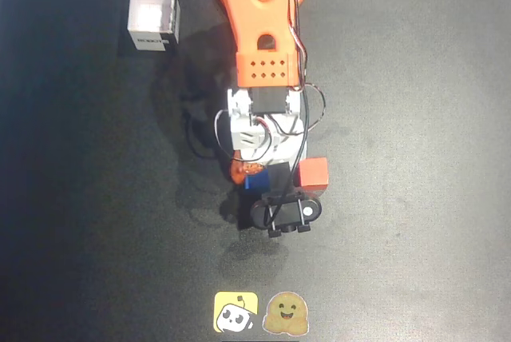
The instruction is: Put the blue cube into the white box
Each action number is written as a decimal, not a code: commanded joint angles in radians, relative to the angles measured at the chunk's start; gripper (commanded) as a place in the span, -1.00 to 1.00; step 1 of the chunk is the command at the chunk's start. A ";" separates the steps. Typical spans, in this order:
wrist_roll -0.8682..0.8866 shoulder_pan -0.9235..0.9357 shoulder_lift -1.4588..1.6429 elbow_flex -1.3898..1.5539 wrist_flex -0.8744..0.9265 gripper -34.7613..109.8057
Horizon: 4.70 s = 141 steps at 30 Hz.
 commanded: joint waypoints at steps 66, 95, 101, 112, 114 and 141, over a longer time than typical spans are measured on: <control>-0.299 1.141 0.922 -0.115 0.931 -0.52; -0.307 1.319 0.968 0.290 0.663 -0.51; -0.344 1.368 0.992 0.298 0.673 -0.51; -0.353 1.378 1.063 0.348 0.647 -0.43; -0.348 1.370 1.089 0.365 0.630 -0.41; -0.419 1.371 1.058 0.344 0.558 -0.52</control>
